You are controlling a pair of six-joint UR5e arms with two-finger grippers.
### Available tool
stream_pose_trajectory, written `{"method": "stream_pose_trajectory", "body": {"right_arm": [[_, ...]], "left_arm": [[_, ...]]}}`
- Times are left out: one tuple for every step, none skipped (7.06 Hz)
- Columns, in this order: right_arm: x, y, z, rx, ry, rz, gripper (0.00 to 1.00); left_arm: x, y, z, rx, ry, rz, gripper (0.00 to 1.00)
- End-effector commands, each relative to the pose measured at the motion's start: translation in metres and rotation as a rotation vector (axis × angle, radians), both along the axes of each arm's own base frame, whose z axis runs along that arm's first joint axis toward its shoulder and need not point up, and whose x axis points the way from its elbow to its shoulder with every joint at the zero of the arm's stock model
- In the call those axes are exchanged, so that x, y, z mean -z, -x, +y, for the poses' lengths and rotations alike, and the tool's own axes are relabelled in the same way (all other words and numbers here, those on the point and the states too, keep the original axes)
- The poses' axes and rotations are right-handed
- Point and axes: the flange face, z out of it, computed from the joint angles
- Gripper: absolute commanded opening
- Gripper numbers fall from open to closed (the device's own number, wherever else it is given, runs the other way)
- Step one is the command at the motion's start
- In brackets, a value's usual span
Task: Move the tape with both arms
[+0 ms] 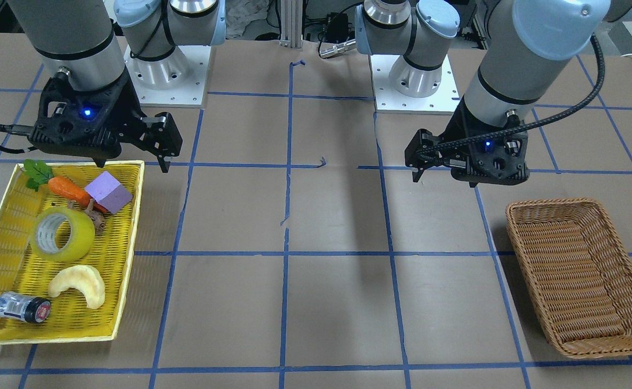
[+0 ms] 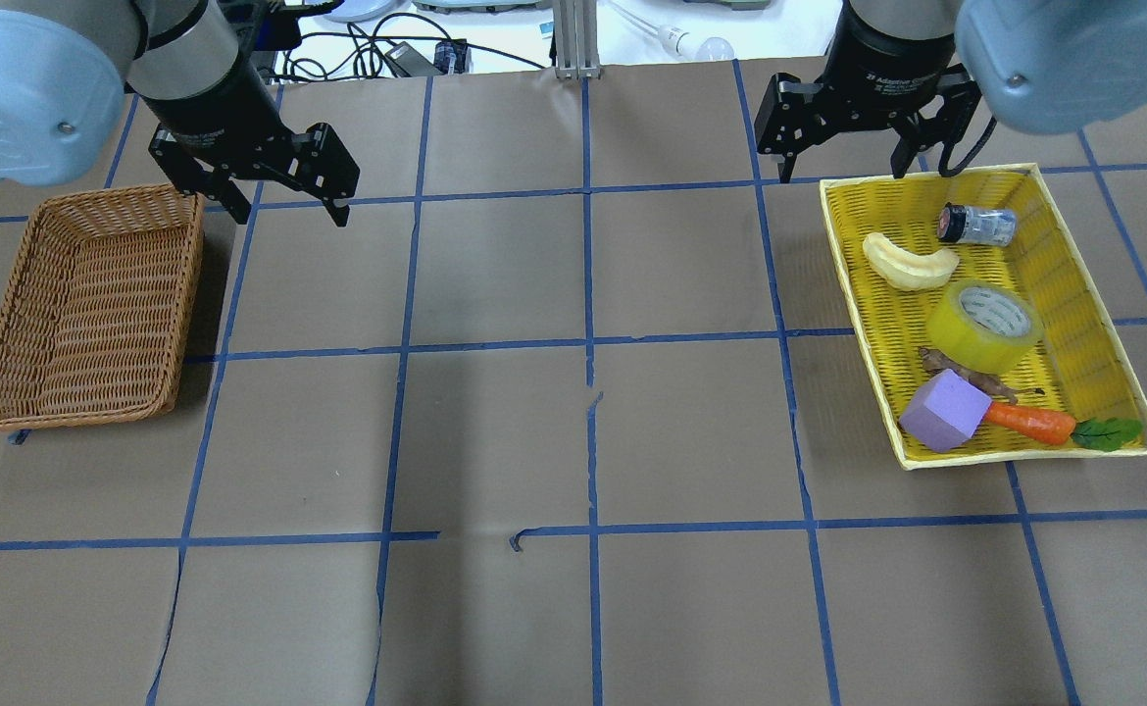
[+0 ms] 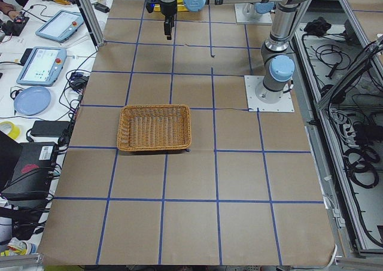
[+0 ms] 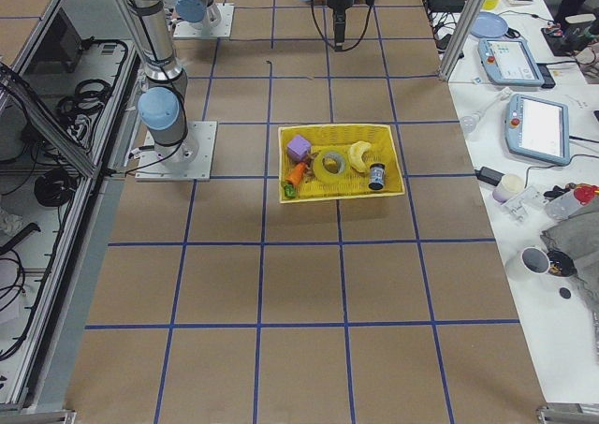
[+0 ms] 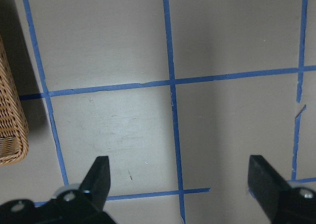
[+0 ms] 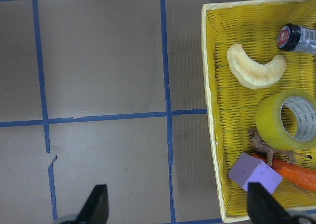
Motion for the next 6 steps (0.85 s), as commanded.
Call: {"method": "stream_pose_trajectory", "body": {"right_arm": [[0.0021, 0.0014, -0.0011, 0.002, -0.007, 0.001, 1.0], [0.0028, 0.0037, 0.0005, 0.005, -0.031, -0.001, 1.0], [0.0031, 0.0045, -0.0002, 0.005, -0.033, 0.0, 1.0], [0.0026, 0.0039, -0.002, 0.0, -0.028, -0.005, 1.0], [0.0009, 0.004, -0.0031, -0.004, -0.017, -0.004, 1.0], [0.0009, 0.0096, -0.006, 0.002, -0.011, -0.004, 1.0]], "left_arm": [[-0.0006, 0.0, 0.0005, 0.001, 0.001, 0.0, 1.0], [-0.0006, 0.0, 0.0005, 0.001, 0.001, 0.0, 1.0], [-0.0005, -0.0004, 0.0013, 0.005, 0.0, -0.005, 1.0], [-0.0012, -0.0004, 0.0012, 0.005, 0.001, -0.005, 1.0], [-0.0013, -0.0004, 0.0012, 0.005, 0.001, -0.005, 1.0], [-0.0005, -0.0004, 0.0014, 0.005, 0.0, -0.005, 1.0]]}}
